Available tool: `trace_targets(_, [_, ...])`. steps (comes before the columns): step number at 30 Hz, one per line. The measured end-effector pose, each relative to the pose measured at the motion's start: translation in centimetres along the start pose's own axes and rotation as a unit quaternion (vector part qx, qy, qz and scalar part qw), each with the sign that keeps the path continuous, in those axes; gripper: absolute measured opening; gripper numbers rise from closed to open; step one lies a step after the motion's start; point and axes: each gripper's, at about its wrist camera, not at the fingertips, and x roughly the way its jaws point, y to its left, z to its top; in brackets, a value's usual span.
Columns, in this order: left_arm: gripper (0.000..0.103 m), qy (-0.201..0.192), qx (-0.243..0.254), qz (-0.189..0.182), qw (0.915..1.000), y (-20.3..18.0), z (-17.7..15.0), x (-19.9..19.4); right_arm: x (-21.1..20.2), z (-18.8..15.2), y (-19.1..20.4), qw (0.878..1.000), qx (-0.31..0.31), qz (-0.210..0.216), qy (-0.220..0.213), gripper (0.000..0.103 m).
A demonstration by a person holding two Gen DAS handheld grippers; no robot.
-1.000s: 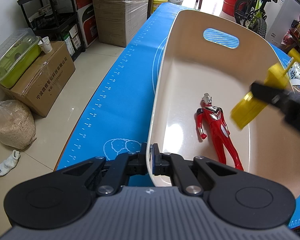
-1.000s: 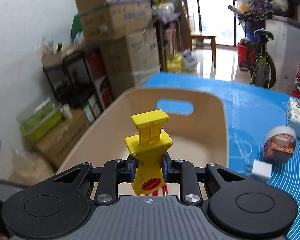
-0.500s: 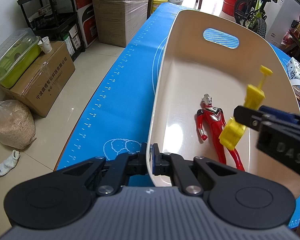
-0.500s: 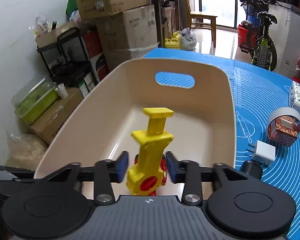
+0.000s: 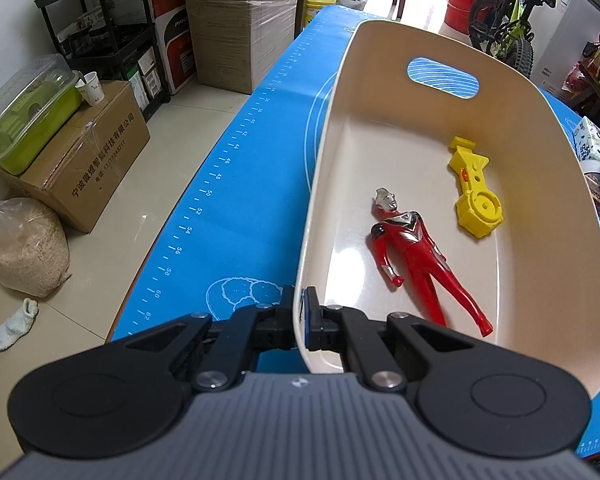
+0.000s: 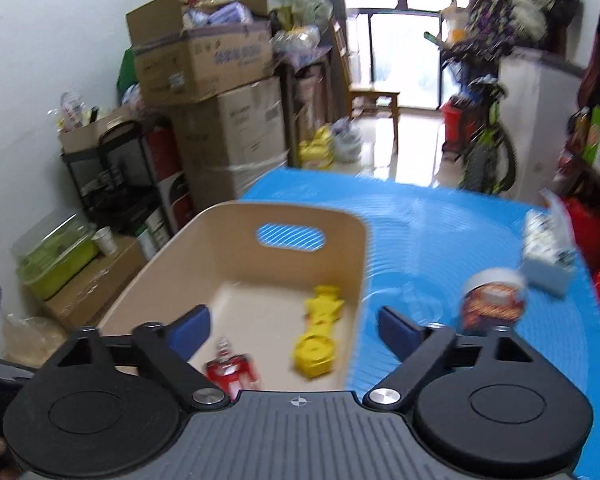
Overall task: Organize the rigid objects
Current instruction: 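Move the right gripper to the white pill bottle and grasp it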
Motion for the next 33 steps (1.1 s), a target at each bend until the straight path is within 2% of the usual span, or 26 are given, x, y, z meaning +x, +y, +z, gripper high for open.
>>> trace_targets(3, [0.006,0.000,-0.002,-0.001,1.0000,0.0,0.0,0.0,-0.5,-0.2,-2.0,0.999,-0.008,-0.027,-0.015,0.100])
trace_targets(10, [0.006,0.001,-0.003,-0.002,1.0000,0.0,0.1,0.0,-0.2,-2.3,-7.1,0.998,0.016,-0.063,-0.008,0.101])
trace_targets(15, [0.006,0.001,-0.004,-0.002,1.0000,0.0,0.1,0.0,1.3,-4.2,-9.5,0.994,0.035,-0.100,0.026,0.101])
trace_targets(22, [0.006,0.001,-0.003,-0.002,1.0000,0.1,0.1,0.0,4.5,-6.9,-10.6,0.989,0.045,-0.102,0.093,0.100])
trace_targets(28, [0.006,0.001,-0.003,-0.002,1.0000,0.1,0.1,0.0,5.7,-8.8,-10.4,0.982,0.037,-0.109,0.147,0.088])
trace_targets(33, [0.006,0.001,-0.003,-0.002,1.0000,0.0,0.1,0.0,5.4,-9.1,-10.5,0.982,0.051,-0.096,0.155,0.080])
